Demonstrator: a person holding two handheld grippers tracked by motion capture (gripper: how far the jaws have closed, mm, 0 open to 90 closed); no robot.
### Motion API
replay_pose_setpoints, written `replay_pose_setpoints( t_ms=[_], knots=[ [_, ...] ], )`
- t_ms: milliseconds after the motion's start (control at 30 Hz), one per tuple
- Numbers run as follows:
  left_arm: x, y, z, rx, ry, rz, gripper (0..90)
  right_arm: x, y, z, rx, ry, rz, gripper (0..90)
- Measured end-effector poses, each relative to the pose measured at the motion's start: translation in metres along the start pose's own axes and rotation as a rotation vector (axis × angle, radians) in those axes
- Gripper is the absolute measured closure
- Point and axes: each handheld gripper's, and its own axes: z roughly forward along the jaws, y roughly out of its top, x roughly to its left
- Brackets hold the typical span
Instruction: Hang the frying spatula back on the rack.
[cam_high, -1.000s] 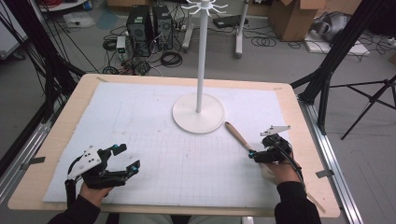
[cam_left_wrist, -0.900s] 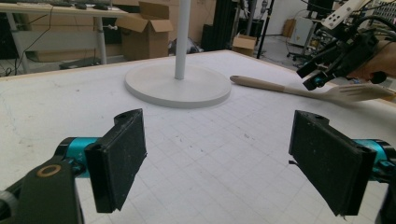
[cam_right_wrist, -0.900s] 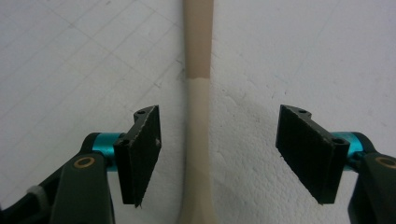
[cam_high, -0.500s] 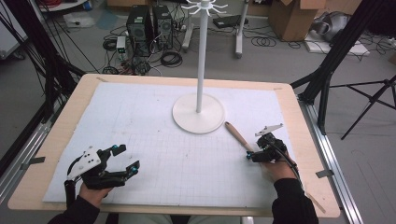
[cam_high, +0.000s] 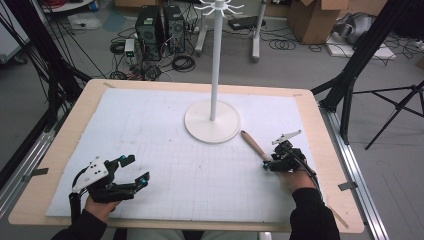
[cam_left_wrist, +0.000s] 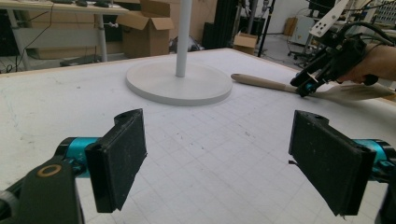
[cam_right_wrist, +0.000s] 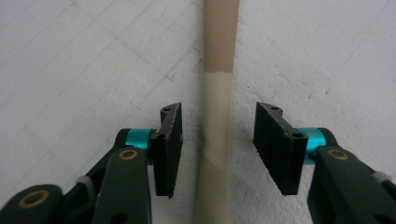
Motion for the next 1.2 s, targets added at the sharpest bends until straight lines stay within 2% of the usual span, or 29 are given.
replay_pose_setpoints(
  t_ms=[33,67,200,233,267,300,333,367,400,433,467,500,633,833,867,900,933,967,1000,1033,1067,1100,1133,1167,1200],
  knots=[
    [0.0,0.0,0.0,0.0,0.0,0.0,19.2,0.0,0.0,0.0,0.007,0.006,0.002,56.5],
    [0.0,0.0,0.0,0.0,0.0,0.001,19.2,0.002,0.002,-0.001,0.017,0.011,-0.003,63.8],
    [0.0,0.0,0.0,-0.001,-0.001,-0.001,19.3,0.003,0.004,0.0,0.03,0.018,-0.011,68.4],
    [0.0,0.0,0.0,0.0,-0.002,-0.001,19.4,0.001,0.005,0.0,0.033,0.016,0.018,73.3],
    [0.0,0.0,0.0,0.001,-0.002,-0.001,19.4,0.001,0.005,0.0,0.033,0.016,0.018,73.3],
    [0.0,0.0,0.0,0.003,-0.003,0.001,19.5,0.0,0.009,0.0,0.059,0.01,0.024,76.0],
    [0.0,0.0,0.0,0.003,-0.003,0.001,19.5,0.0,0.009,0.0,0.059,0.01,0.024,76.0],
    [0.0,0.0,0.0,0.004,-0.002,-0.001,19.5,0.001,0.014,0.001,0.104,0.002,0.026,75.8],
    [0.0,0.0,0.0,0.004,-0.002,0.0,19.5,0.001,0.014,0.001,0.104,0.002,0.026,75.8],
    [0.0,0.0,0.0,0.004,-0.002,0.001,19.6,0.003,0.021,0.002,0.155,-0.004,0.017,74.7],
    [0.0,0.0,0.0,0.003,0.0,-0.002,19.6,0.003,0.021,0.002,0.155,-0.004,0.017,74.7],
    [0.0,0.0,0.0,0.003,0.001,-0.001,19.7,0.004,0.027,0.004,0.194,-0.009,0.002,74.3],
    [0.0,0.0,0.0,0.003,0.003,-0.004,20.1,0.002,0.029,0.005,0.213,0.0,-0.01,74.8],
    [0.0,0.0,0.0,0.003,0.002,-0.002,20.3,0.004,0.027,0.004,0.198,-0.013,0.015,76.8],
    [0.0,0.0,0.0,0.003,0.004,-0.003,20.3,0.004,0.023,0.003,0.169,-0.015,0.012,76.9],
    [0.0,0.0,-0.001,0.002,0.005,-0.004,20.3,0.004,0.023,0.003,0.169,-0.015,0.012,76.9],
    [0.0,0.0,-0.001,0.001,0.005,-0.005,20.3,0.004,0.021,0.002,0.157,-0.013,0.039,77.0],
    [0.0,0.0,-0.001,0.001,0.006,-0.004,20.3,0.004,0.019,0.002,0.139,-0.012,0.043,77.1],
    [0.0,0.0,-0.001,0.002,0.006,-0.004,20.3,0.004,0.016,0.001,0.115,-0.01,0.056,77.1],
    [0.0,0.0,-0.001,0.001,0.006,-0.004,20.3,0.002,0.01,0.0,0.07,-0.005,0.06,77.2],
    [0.0,0.0,-0.001,0.001,0.006,-0.004,20.3,0.002,0.01,0.0,0.07,-0.005,0.06,77.2],
    [0.0,0.0,-0.001,0.001,0.007,-0.003,20.3,0.003,0.005,-0.003,0.035,-0.002,0.068,77.3],
    [0.0,0.0,-0.001,0.0,0.009,-0.004,20.3,0.003,0.005,-0.003,0.035,-0.002,0.068,77.3],
    [0.001,0.0,-0.001,0.0,0.008,-0.003,20.3,0.002,0.001,-0.008,-0.008,0.005,0.075,77.3],
    [0.001,0.0,-0.001,0.001,0.008,-0.002,20.3,0.002,0.001,-0.008,-0.008,0.005,0.075,77.3]
  ],
)
